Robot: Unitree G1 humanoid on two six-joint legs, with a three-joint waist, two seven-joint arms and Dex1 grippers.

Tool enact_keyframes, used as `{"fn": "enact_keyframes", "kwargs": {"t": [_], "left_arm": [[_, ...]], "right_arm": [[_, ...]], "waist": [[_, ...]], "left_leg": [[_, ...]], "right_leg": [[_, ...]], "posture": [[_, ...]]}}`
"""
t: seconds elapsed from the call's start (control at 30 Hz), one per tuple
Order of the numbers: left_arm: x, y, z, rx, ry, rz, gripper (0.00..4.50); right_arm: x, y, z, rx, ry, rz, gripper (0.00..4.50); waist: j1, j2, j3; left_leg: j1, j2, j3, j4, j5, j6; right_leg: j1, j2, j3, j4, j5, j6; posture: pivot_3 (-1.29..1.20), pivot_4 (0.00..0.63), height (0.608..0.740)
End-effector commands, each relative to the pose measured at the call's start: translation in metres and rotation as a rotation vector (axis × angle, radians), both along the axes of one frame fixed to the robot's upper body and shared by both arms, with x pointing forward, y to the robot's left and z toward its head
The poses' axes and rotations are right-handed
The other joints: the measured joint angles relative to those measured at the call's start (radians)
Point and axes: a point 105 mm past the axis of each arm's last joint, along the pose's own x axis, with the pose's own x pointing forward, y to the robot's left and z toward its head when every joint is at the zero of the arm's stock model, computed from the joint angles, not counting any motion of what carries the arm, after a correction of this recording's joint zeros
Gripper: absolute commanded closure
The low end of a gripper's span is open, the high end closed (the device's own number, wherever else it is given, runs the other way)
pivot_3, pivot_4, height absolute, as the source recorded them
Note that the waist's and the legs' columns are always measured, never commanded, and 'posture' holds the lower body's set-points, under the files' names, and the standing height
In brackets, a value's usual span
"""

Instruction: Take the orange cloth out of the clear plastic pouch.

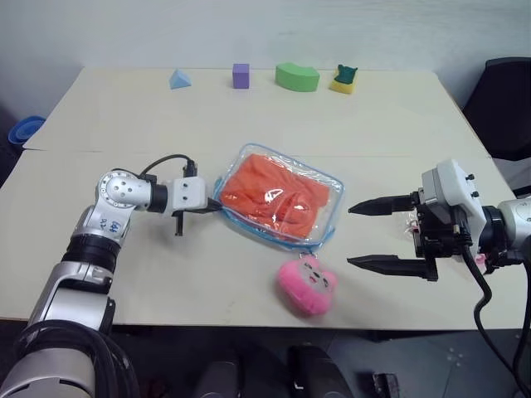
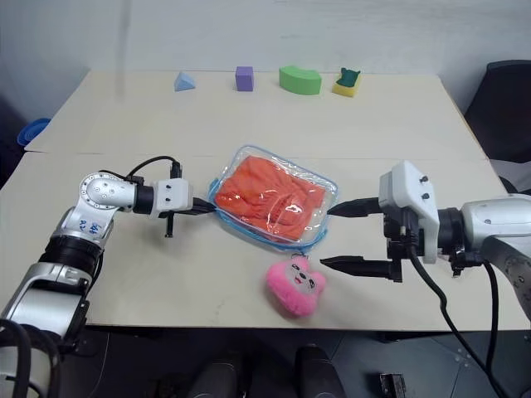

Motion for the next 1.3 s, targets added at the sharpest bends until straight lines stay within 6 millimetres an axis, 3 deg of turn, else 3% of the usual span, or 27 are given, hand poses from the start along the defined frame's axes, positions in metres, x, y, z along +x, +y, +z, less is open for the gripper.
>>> {"fn": "enact_keyframes", "kwargs": {"t": [0.03,0.3,0.57,0.67,0.87,0.9,1.03,1.1,1.3], "left_arm": [[-0.011,-0.002,0.009,-0.014,0.007,0.043,4.46],[-0.067,-0.033,0.003,-0.052,0.103,0.224,4.46],[-0.071,-0.024,-0.005,-0.039,0.094,0.325,4.46],[-0.069,-0.019,-0.001,-0.065,0.095,0.327,3.84],[-0.074,-0.011,0.017,-0.138,0.098,0.317,1.99],[-0.078,-0.009,0.026,-0.177,0.122,0.290,1.70],[-0.105,-0.011,0.059,-0.260,0.243,0.064,1.70],[-0.114,-0.022,0.068,-0.243,0.295,-0.070,1.70],[-0.109,-0.077,0.048,-0.067,0.269,-0.404,1.70]], "right_arm": [[-0.003,0.000,0.000,-0.048,-0.033,0.010,0.00],[0.003,-0.009,-0.027,-0.152,-0.037,-0.059,0.00],[0.007,-0.010,-0.036,-0.163,-0.041,-0.071,0.00],[0.010,-0.011,-0.037,-0.169,-0.045,-0.069,0.00],[0.015,-0.013,-0.037,-0.180,-0.046,-0.067,0.00],[0.015,-0.014,-0.038,-0.182,-0.044,-0.069,0.00],[0.017,-0.018,-0.041,-0.205,-0.045,-0.074,0.00],[0.018,-0.022,-0.044,-0.235,-0.055,-0.064,0.00],[0.025,-0.024,-0.047,-0.262,-0.075,-0.047,0.00]], "waist": [[-0.001,0.000,0.000],[0.000,0.000,0.000],[0.001,0.000,0.000],[-0.001,0.000,0.000],[-0.001,0.000,0.000],[-0.001,0.000,0.000],[-0.002,0.000,0.000],[0.001,0.000,0.000],[0.009,0.000,0.000]], "left_leg": [[0.000,0.000,0.000,0.000,0.000,0.000],[0.000,0.000,0.000,0.000,-0.001,0.002],[0.002,0.000,0.000,0.000,-0.003,0.005],[0.002,0.000,0.000,-0.001,-0.003,0.005],[0.002,0.000,0.000,-0.001,-0.003,0.005],[0.002,0.000,0.000,-0.001,-0.003,0.005],[0.002,0.001,-0.001,-0.001,-0.003,0.004],[0.002,0.001,-0.001,-0.001,-0.003,0.004],[0.003,-0.001,-0.001,0.000,-0.001,0.001]], "right_leg": [[0.000,0.000,0.000,0.000,0.000,0.000],[0.000,0.000,0.001,0.000,0.000,0.000],[0.002,0.000,0.001,0.000,0.000,0.000],[0.002,0.000,0.001,0.000,0.000,0.000],[0.002,0.000,0.001,-0.001,0.000,0.000],[0.002,0.000,0.001,-0.001,0.000,0.000],[0.002,0.000,0.000,-0.001,0.000,0.000],[0.002,0.000,0.000,-0.002,0.000,0.000],[0.005,-0.002,0.000,-0.003,0.000,0.000]], "posture": [[0.00,0.150,0.740],[0.00,0.150,0.740],[0.00,0.150,0.740],[0.00,0.150,0.740],[0.00,0.150,0.740],[0.00,0.150,0.740],[0.00,0.150,0.740],[0.00,0.150,0.740],[0.00,0.150,0.740]]}}
